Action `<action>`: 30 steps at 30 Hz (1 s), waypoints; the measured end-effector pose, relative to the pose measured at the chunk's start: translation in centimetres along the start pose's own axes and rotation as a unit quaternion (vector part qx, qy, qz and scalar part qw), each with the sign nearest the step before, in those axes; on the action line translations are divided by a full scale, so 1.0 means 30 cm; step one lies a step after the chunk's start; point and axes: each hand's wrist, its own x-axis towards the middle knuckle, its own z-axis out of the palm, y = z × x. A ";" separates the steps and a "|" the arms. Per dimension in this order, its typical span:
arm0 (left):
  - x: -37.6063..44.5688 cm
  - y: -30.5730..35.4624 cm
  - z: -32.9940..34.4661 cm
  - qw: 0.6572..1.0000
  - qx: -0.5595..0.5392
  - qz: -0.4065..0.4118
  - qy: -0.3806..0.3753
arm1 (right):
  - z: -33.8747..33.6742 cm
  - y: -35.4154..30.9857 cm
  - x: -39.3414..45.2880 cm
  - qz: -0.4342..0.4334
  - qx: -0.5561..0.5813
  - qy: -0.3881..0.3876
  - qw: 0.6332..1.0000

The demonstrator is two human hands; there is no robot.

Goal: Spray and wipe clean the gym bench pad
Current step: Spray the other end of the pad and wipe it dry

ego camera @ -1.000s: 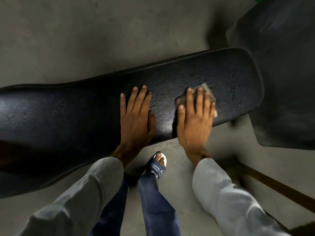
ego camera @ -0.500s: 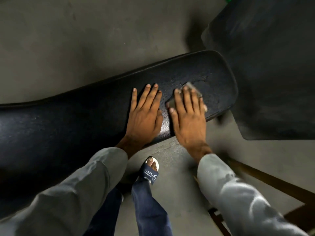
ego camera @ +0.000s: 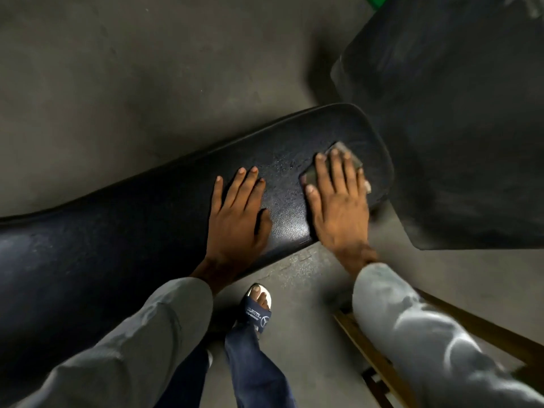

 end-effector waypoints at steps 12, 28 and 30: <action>0.064 -0.032 0.022 0.999 0.033 -0.021 -0.028 | 0.024 -0.025 0.257 0.102 0.024 0.079 0.991; 0.024 -0.115 -0.026 0.997 0.052 -0.056 -0.020 | 0.027 -0.123 0.354 0.044 0.016 0.096 0.994; 0.021 -0.113 -0.042 0.997 0.045 -0.061 -0.012 | 0.027 -0.194 0.316 -0.027 0.027 0.068 0.997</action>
